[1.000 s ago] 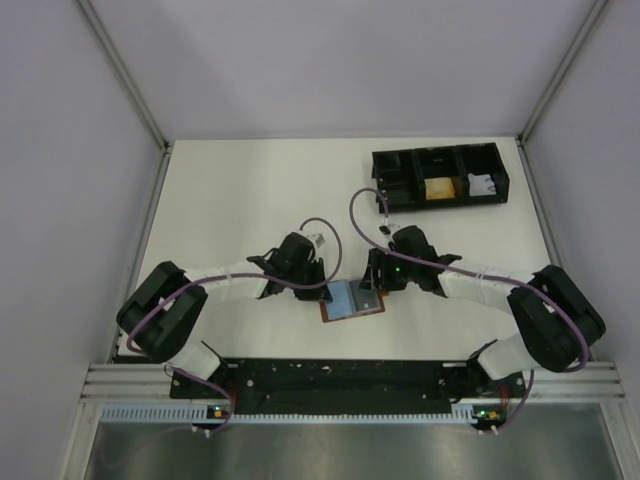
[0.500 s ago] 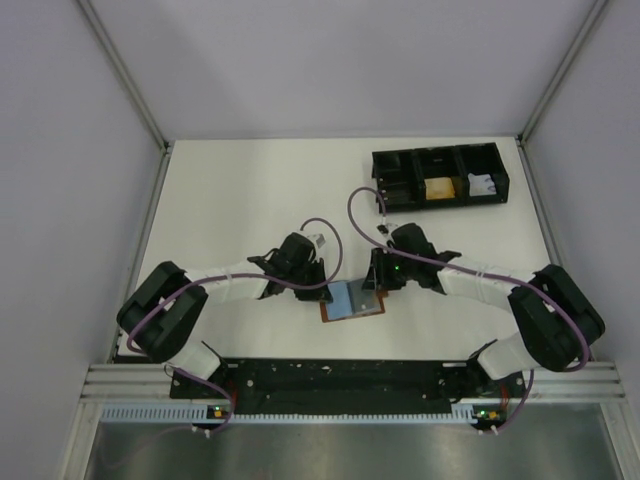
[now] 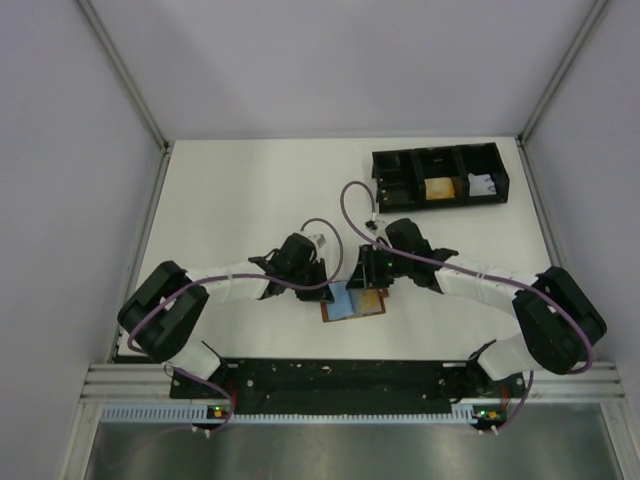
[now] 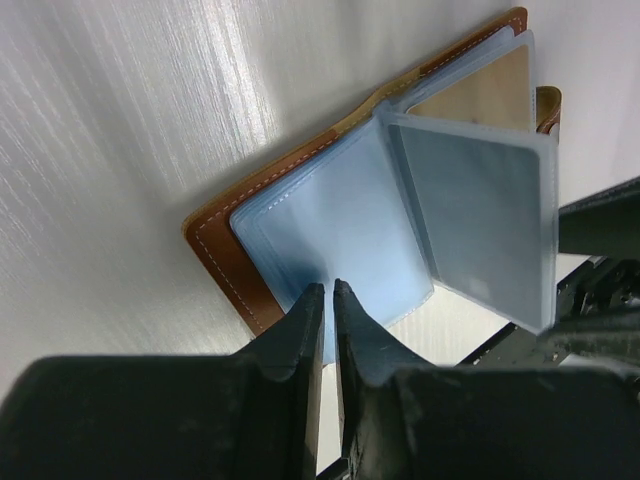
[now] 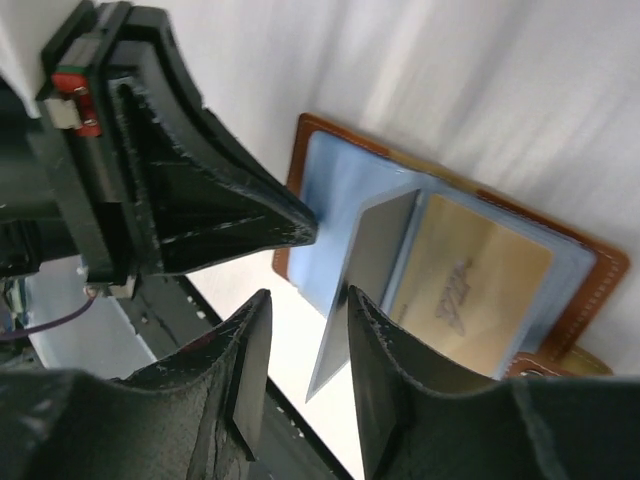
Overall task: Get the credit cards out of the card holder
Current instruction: Remove the credit card from the card holder.
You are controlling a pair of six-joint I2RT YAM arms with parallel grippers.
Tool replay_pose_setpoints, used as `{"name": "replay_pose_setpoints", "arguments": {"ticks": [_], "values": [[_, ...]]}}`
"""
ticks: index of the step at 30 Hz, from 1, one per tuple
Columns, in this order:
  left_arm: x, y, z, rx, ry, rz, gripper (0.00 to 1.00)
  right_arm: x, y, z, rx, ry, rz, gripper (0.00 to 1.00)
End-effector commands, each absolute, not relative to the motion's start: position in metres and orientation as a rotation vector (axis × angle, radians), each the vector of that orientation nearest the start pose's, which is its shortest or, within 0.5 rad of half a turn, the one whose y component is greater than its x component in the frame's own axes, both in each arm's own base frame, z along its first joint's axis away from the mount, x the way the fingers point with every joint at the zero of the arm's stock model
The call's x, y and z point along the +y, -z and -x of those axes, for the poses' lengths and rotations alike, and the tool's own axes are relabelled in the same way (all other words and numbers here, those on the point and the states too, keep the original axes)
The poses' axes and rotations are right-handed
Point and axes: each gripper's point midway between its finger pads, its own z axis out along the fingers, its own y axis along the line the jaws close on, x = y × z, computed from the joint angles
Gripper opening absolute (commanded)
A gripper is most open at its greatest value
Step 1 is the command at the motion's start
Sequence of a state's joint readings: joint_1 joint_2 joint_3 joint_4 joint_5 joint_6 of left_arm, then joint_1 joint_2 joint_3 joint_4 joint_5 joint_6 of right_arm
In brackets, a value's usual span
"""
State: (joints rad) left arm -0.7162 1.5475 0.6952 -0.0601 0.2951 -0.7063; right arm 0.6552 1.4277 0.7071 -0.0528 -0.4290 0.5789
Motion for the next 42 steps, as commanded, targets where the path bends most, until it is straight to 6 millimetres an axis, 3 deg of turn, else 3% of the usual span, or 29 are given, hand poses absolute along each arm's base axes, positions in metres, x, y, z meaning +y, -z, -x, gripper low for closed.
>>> {"name": "replay_pose_setpoints", "arguments": {"ticks": [1, 8, 13, 16, 19, 20, 27, 32, 36, 38, 42], "values": [[-0.273, -0.024, -0.204, 2.681, 0.858, -0.104, 0.15, 0.317, -0.111, -0.211, 2.397, -1.244, 0.409, 0.4], [-0.249, -0.057, -0.217, 2.537, 0.762, -0.012, 0.18, 0.327, -0.09, -0.205, 2.462, -1.287, 0.452, 0.46], [-0.243, -0.084, -0.221, 2.43, 0.789, 0.027, 0.22, 0.336, -0.088, -0.203, 2.465, -1.312, 0.513, 0.47], [-0.247, -0.099, -0.22, 2.373, 0.862, 0.021, 0.23, 0.339, -0.09, -0.21, 2.467, -1.272, 0.514, 0.46], [-0.261, -0.107, -0.214, 2.351, 0.968, -0.041, 0.24, 0.33, -0.084, -0.221, 2.473, -1.145, 0.46, 0.44], [-0.266, -0.104, -0.211, 2.368, 0.996, -0.063, 0.24, 0.321, -0.074, -0.22, 2.515, -1.089, 0.439, 0.43], [-0.289, -0.085, -0.212, 2.44, 1.066, -0.113, 0.21, 0.302, -0.061, -0.223, 2.511, -1.047, 0.363, 0.43], [-0.283, -0.056, -0.211, 2.542, 0.98, -0.08, 0.17, 0.3, -0.052, -0.221, 2.518, -1.118, 0.293, 0.43], [-0.275, -0.036, -0.208, 2.598, 0.91, -0.039, 0.07, 0.296, -0.04, -0.218, 2.542, -1.114, 0.282, 0.42], [-0.273, -0.031, -0.206, 2.617, 0.897, -0.031, 0.01, 0.298, -0.037, -0.215, 2.547, -1.149, 0.286, 0.4], [-0.27, -0.022, -0.205, 2.648, 0.871, -0.021, 0.0, 0.302, -0.034, -0.213, 2.532, -1.216, 0.278, 0.36]]}}
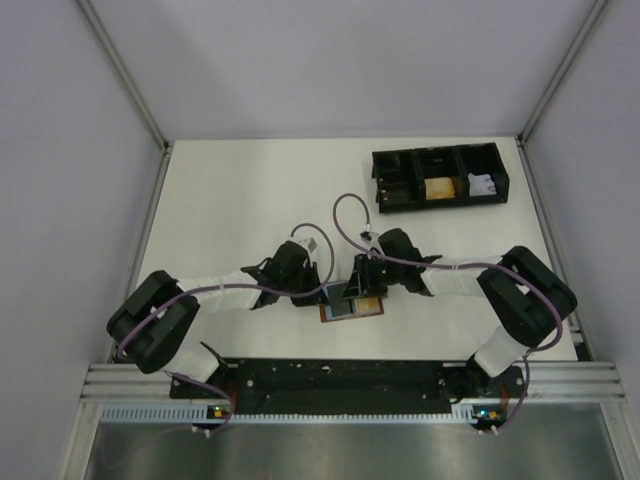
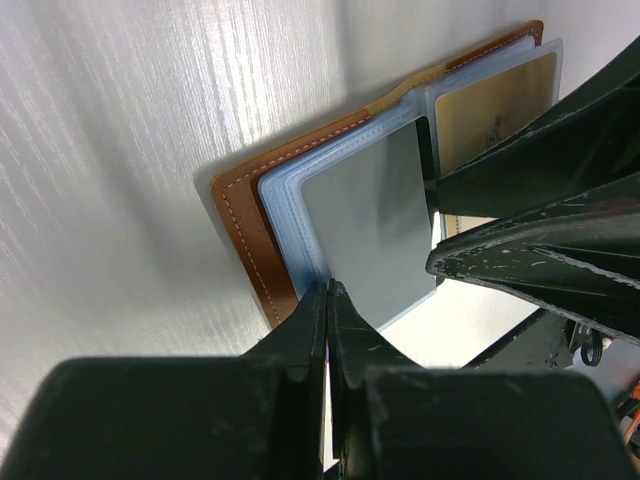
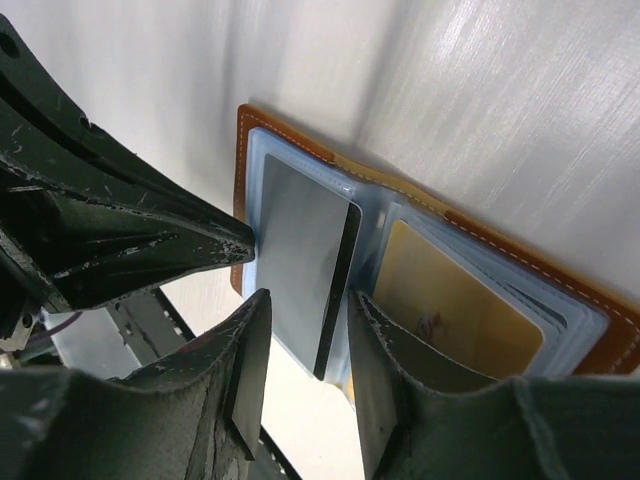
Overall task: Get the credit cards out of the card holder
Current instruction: Remove the credit card from the card holder.
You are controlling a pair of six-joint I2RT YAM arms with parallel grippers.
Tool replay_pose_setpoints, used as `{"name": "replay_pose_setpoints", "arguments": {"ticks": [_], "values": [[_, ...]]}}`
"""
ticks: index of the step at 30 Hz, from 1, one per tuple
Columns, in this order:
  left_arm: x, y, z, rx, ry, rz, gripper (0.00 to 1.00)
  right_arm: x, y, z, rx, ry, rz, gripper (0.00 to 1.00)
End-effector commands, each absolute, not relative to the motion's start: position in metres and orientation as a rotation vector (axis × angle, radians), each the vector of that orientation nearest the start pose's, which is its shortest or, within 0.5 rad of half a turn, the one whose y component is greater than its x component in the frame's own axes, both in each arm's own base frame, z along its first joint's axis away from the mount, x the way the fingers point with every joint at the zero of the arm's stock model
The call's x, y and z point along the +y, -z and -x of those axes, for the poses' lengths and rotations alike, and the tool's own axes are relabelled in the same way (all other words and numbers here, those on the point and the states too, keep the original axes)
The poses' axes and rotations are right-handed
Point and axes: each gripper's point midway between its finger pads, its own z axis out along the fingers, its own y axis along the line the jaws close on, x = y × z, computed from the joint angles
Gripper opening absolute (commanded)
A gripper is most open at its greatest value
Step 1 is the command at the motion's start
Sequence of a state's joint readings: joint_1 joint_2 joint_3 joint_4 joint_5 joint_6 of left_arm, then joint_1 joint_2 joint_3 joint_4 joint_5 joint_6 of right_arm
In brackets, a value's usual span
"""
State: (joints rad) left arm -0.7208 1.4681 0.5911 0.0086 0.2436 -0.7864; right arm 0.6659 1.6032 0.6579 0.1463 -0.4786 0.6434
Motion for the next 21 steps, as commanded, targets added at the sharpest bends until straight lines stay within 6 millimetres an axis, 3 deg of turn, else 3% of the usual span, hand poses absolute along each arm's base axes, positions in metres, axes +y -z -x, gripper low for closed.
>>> {"name": "replay_pose_setpoints", "arguments": {"ticks": [1, 15, 21], "values": [[-0.27, -0.02, -0.204, 2.657, 0.865, -0.017, 0.0, 0.303, -0.033, -0.212, 2.527, -1.231, 0.285, 0.34], [-0.257, 0.001, -0.198, 2.738, 0.759, 0.023, 0.0, 0.297, -0.042, -0.21, 2.411, -1.463, 0.263, 0.01], [-0.252, 0.003, -0.196, 2.746, 0.726, 0.029, 0.0, 0.288, -0.041, -0.215, 2.401, -1.467, 0.24, 0.0]]}}
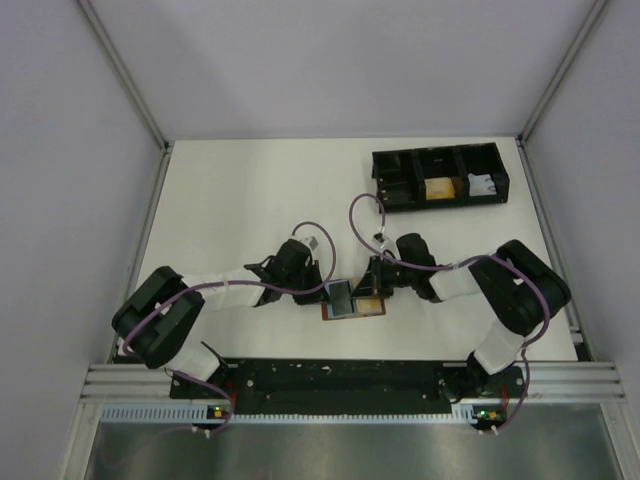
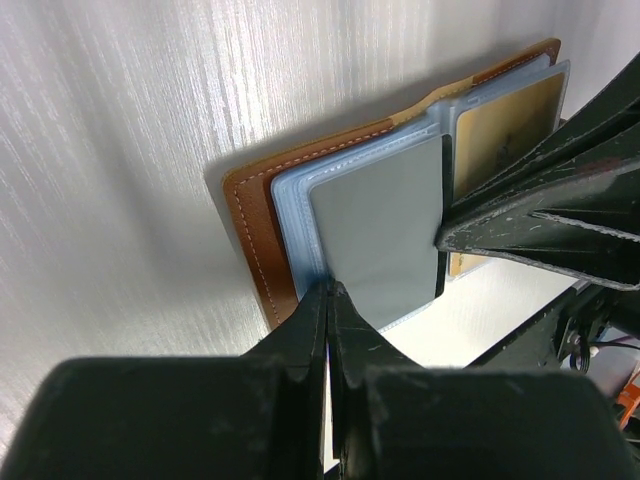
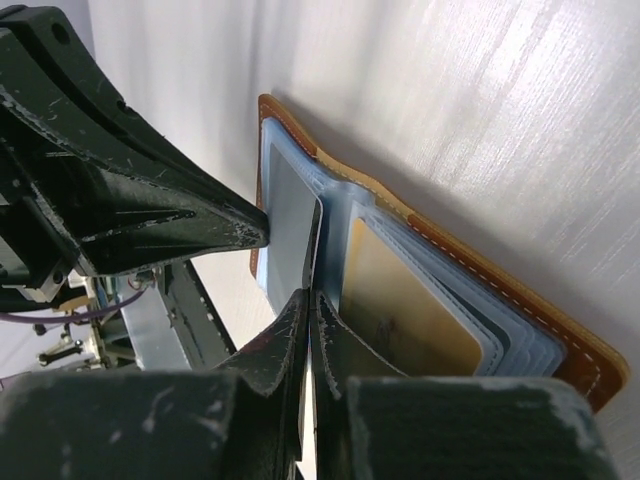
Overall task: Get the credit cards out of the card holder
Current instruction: Remove the credit card from the card holder.
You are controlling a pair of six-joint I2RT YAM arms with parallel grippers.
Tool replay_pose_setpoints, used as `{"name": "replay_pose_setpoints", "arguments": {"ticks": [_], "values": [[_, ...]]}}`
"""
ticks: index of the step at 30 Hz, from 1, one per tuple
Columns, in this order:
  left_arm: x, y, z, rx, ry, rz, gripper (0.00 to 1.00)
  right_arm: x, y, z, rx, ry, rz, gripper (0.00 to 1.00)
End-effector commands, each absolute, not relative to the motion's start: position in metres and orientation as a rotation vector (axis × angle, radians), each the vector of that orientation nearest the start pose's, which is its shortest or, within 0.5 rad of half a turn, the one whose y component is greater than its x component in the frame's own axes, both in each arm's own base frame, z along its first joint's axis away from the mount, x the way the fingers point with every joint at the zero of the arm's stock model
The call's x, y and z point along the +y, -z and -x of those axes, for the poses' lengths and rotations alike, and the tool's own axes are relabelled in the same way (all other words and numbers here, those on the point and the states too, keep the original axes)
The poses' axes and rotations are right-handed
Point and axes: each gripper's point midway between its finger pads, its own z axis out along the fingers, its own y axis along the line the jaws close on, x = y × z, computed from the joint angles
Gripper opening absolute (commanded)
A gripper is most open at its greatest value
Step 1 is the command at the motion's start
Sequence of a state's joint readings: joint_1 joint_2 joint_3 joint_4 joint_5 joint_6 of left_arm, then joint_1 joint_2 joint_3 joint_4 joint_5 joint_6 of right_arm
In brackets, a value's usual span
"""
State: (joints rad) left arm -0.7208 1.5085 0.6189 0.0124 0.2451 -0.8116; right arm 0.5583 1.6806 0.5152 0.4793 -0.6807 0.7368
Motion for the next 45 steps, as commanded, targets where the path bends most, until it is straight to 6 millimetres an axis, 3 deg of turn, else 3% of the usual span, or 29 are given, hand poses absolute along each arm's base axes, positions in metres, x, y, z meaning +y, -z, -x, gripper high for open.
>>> {"name": "replay_pose_setpoints", "arguments": {"ticks": [1, 5, 10, 12, 18, 21, 24, 27, 37, 45], "values": [[-0.251, 0.003, -0.197, 2.746, 0.72, 0.035, 0.0, 0.282, -0.039, -0.217, 2.404, -1.462, 0.223, 0.0], [-0.25, 0.005, -0.197, 2.752, 0.712, 0.039, 0.0, 0.264, -0.034, -0.224, 2.442, -1.419, 0.189, 0.0], [-0.253, 0.001, -0.199, 2.74, 0.73, 0.025, 0.0, 0.262, -0.031, -0.224, 2.472, -1.412, 0.201, 0.0], [-0.26, -0.01, -0.2, 2.698, 0.802, 0.01, 0.02, 0.264, -0.03, -0.223, 2.473, -1.421, 0.203, 0.0], [-0.298, -0.076, -0.214, 2.467, 1.1, -0.047, 0.32, 0.267, -0.03, -0.221, 2.471, -1.433, 0.213, 0.0], [-0.312, -0.098, -0.221, 2.405, 1.169, -0.085, 0.34, 0.268, -0.031, -0.223, 2.466, -1.434, 0.213, 0.0], [-0.318, -0.093, -0.225, 2.426, 1.169, -0.1, 0.31, 0.269, -0.033, -0.224, 2.463, -1.438, 0.211, 0.0], [-0.32, -0.081, -0.226, 2.465, 1.158, -0.095, 0.2, 0.271, -0.034, -0.225, 2.458, -1.442, 0.213, 0.0], [-0.308, -0.033, -0.217, 2.616, 1.036, -0.055, 0.01, 0.27, -0.034, -0.225, 2.461, -1.439, 0.209, 0.0], [-0.284, -0.013, -0.212, 2.685, 0.866, -0.011, 0.0, 0.267, -0.03, -0.227, 2.477, -1.397, 0.198, 0.0]]}}
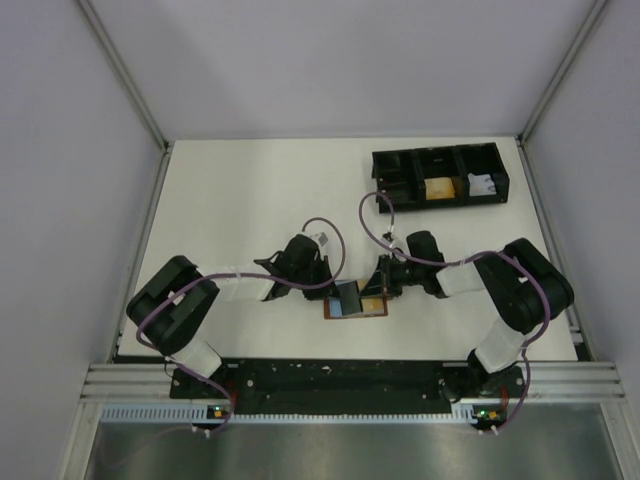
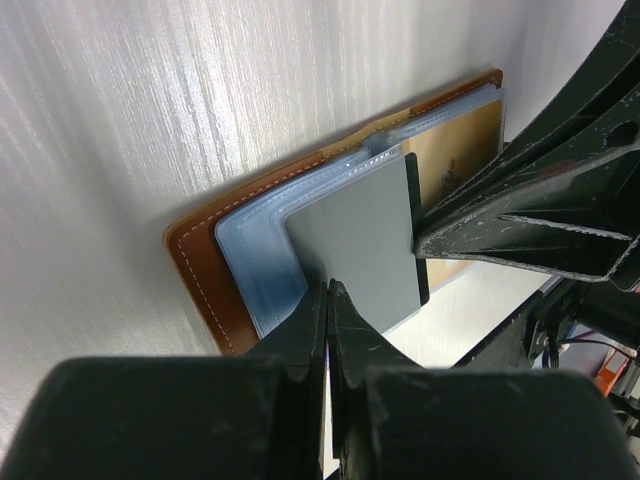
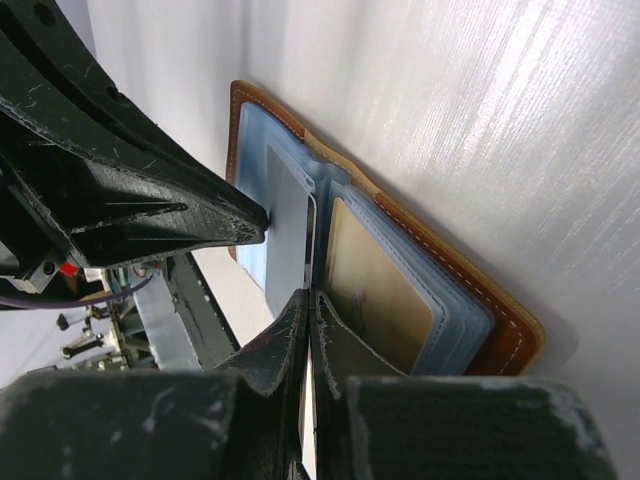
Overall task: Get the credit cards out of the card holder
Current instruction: Remove the credit card from the card holder.
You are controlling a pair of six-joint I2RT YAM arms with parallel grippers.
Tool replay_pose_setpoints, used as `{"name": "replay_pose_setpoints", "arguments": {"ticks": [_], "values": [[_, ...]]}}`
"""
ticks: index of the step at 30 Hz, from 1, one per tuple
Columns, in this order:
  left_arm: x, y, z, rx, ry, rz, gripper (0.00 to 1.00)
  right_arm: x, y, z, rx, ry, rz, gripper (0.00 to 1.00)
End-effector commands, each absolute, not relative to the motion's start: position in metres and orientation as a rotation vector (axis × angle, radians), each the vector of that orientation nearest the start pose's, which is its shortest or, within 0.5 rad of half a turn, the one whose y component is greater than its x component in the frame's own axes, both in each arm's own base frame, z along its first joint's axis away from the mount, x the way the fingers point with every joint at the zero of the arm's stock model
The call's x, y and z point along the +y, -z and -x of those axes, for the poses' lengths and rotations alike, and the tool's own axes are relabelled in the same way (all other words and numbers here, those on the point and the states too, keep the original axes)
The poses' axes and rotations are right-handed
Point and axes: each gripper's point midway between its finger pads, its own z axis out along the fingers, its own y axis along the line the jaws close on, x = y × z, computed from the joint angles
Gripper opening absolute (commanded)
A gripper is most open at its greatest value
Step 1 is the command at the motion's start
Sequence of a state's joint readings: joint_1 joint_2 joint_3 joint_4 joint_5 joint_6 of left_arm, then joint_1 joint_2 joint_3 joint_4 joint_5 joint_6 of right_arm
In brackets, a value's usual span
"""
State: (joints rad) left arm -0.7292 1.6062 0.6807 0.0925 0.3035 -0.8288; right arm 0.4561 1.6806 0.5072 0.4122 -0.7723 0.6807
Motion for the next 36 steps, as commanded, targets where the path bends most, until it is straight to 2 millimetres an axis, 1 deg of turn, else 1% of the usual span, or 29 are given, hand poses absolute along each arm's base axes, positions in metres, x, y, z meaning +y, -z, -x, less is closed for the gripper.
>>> {"name": "replay_pose_setpoints", "arguments": {"ticks": [1, 4, 5, 11, 12, 14, 16, 18, 20, 21, 24, 25, 28, 33, 36], "values": [[-0.282, -0.011, -0.212, 2.689, 0.855, -0.012, 0.0, 0.267, -0.03, -0.227, 2.478, -1.392, 0.198, 0.0], [-0.277, -0.006, -0.212, 2.699, 0.812, -0.002, 0.0, 0.265, -0.029, -0.229, 2.483, -1.37, 0.196, 0.0], [-0.273, -0.001, -0.209, 2.726, 0.782, 0.001, 0.0, 0.265, -0.028, -0.228, 2.489, -1.365, 0.193, 0.0], [-0.267, 0.005, -0.209, 2.752, 0.721, -0.002, 0.0, 0.264, -0.031, -0.229, 2.486, -1.351, 0.2, 0.0], [-0.266, 0.007, -0.208, 2.759, 0.715, -0.001, 0.0, 0.265, -0.033, -0.229, 2.479, -1.366, 0.203, 0.02], [-0.266, 0.008, -0.207, 2.763, 0.715, -0.003, 0.0, 0.267, -0.035, -0.227, 2.471, -1.393, 0.201, 0.11], [-0.268, 0.007, -0.207, 2.761, 0.718, -0.008, 0.0, 0.269, -0.037, -0.227, 2.463, -1.42, 0.197, 0.15], [-0.268, 0.007, -0.206, 2.763, 0.717, -0.008, 0.0, 0.271, -0.036, -0.228, 2.46, -1.431, 0.193, 0.16], [-0.268, 0.006, -0.207, 2.758, 0.721, -0.011, 0.0, 0.273, -0.035, -0.228, 2.459, -1.442, 0.191, 0.16], [-0.268, 0.006, -0.207, 2.758, 0.721, -0.011, 0.0, 0.273, -0.034, -0.228, 2.461, -1.445, 0.188, 0.13], [-0.268, 0.006, -0.207, 2.757, 0.718, -0.007, 0.0, 0.273, -0.031, -0.228, 2.464, -1.431, 0.187, 0.02], [-0.267, 0.007, -0.206, 2.761, 0.714, -0.007, 0.0, 0.272, -0.031, -0.228, 2.467, -1.43, 0.187, 0.0], [-0.265, 0.008, -0.206, 2.765, 0.697, 0.003, 0.0, 0.269, -0.031, -0.228, 2.469, -1.417, 0.191, 0.0], [-0.261, 0.011, -0.205, 2.779, 0.669, 0.009, 0.0, 0.249, -0.03, -0.232, 2.479, -1.366, 0.16, 0.0], [-0.261, 0.011, -0.205, 2.783, 0.663, 0.004, 0.0, 0.243, -0.031, -0.233, 2.489, -1.332, 0.165, 0.0]]}}
